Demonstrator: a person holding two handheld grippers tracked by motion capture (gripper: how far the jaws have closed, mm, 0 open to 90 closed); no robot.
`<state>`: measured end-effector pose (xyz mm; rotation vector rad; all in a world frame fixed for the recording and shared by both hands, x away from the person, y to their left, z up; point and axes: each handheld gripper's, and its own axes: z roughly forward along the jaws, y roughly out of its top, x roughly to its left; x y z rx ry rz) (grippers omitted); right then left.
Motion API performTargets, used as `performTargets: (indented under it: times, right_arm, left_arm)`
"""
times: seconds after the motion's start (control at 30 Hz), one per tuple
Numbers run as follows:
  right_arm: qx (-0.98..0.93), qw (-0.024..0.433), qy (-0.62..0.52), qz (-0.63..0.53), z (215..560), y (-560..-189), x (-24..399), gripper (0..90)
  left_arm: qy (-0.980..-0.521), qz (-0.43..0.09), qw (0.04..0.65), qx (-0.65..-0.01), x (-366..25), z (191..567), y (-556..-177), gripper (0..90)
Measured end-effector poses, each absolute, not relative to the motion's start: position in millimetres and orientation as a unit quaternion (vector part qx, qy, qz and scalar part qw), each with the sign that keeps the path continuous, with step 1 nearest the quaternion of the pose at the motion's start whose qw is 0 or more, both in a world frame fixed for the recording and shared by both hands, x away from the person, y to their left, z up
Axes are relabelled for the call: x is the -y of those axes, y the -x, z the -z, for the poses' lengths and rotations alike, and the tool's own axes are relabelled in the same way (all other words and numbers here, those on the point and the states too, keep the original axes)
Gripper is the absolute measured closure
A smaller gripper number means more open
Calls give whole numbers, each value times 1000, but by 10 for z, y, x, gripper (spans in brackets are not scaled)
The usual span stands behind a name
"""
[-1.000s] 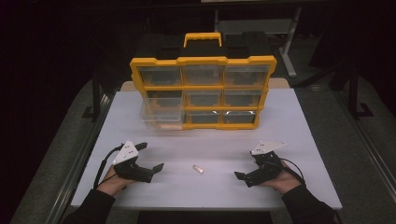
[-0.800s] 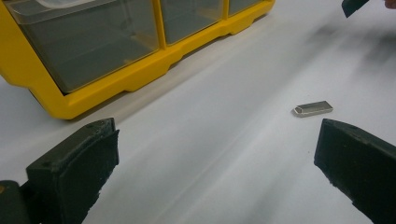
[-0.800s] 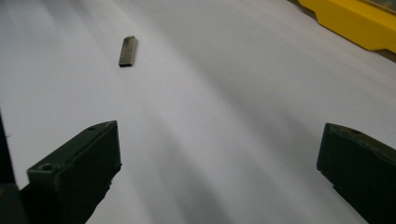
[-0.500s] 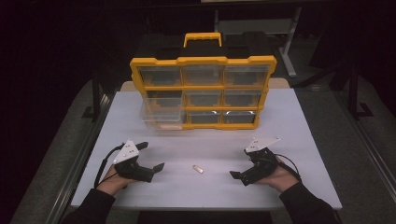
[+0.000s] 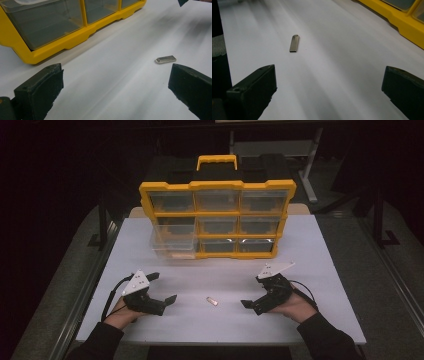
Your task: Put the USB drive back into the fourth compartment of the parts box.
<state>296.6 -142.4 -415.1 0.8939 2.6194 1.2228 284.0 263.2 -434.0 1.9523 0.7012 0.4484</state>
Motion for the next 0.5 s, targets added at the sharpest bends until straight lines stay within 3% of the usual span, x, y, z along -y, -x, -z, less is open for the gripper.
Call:
performTargets:
  times: [0.5]
  right_arm:
    - [-865,56,-281,-411,4093,-3059,1265,0]
  left_arm:
    - [-804,-183,487,-287,-2629,4345,-2845,0]
